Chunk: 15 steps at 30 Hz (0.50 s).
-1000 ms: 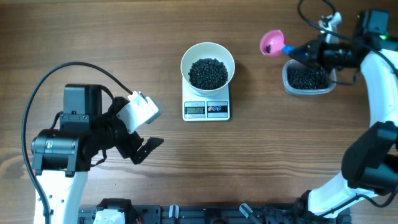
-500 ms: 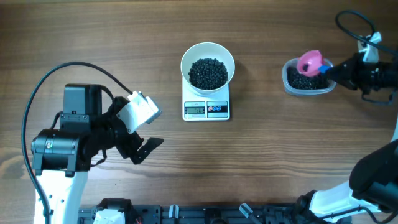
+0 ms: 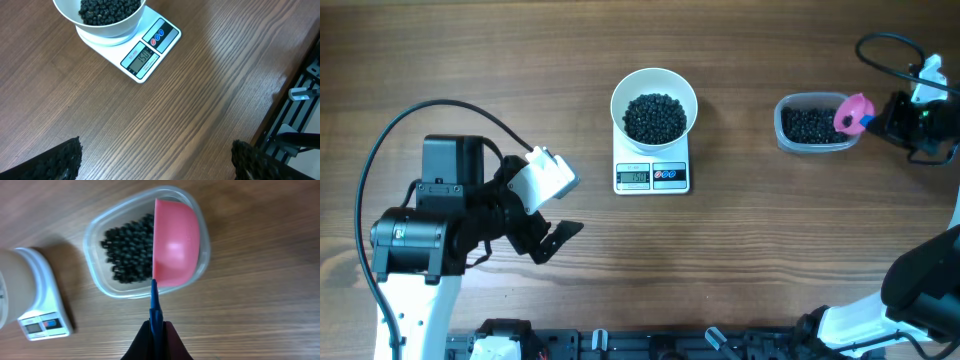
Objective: Scoop item into bowl and weigh 150g on scale
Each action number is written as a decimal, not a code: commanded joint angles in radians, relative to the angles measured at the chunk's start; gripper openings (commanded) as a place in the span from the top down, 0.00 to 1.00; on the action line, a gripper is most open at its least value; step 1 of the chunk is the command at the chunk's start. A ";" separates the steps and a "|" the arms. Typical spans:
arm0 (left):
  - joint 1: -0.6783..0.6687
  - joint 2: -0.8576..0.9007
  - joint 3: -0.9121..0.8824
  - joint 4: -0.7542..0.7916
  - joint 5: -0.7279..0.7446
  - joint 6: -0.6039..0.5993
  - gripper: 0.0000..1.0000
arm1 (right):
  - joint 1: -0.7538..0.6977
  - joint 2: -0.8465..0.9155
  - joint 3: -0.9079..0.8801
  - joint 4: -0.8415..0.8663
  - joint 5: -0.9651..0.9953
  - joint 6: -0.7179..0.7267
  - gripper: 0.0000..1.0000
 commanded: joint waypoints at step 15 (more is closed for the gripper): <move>-0.004 -0.002 0.018 0.003 0.001 0.023 0.00 | 0.005 -0.023 0.005 -0.004 0.170 -0.112 0.96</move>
